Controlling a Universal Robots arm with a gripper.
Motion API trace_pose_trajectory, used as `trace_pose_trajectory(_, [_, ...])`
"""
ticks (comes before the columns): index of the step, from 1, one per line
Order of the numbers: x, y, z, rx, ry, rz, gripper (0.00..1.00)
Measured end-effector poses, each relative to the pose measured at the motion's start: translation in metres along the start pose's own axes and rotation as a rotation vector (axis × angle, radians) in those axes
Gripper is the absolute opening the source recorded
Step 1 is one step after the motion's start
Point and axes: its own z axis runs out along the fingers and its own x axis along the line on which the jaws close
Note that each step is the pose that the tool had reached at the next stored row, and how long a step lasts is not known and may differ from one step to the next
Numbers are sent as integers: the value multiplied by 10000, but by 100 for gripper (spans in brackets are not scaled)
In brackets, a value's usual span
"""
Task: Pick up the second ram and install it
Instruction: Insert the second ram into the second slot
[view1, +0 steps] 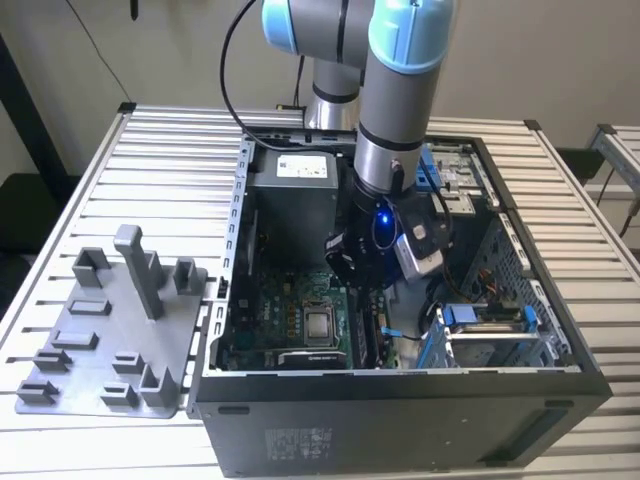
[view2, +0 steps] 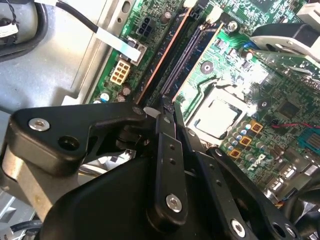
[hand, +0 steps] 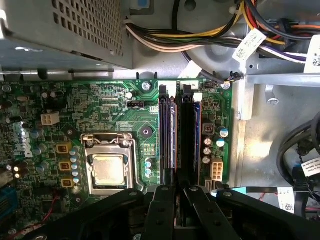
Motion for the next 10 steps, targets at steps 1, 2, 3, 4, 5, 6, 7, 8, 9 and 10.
trace_pose_trajectory(1, [0,0,0,1,-2,-16,14])
trace_pose_trajectory(2, [-1,0,0,1,-6,-52,14])
trace_pose_trajectory(3, [0,0,0,1,-10,-87,14])
trace_pose_trajectory(4, [0,2,0,2,-15,-120,14])
trace_pose_trajectory(5, [0,3,0,4,-19,-147,14])
trace_pose_trajectory(6, [0,4,1,2,-22,-161,14])
trace_pose_trajectory(7, [0,5,1,2,-25,-174,14])
trace_pose_trajectory(8, [0,6,4,3,-27,-185,14])
trace_pose_trajectory(9, [0,7,10,2,-29,-188,14])
trace_pose_trajectory(10, [0,8,19,3,-29,-189,14])
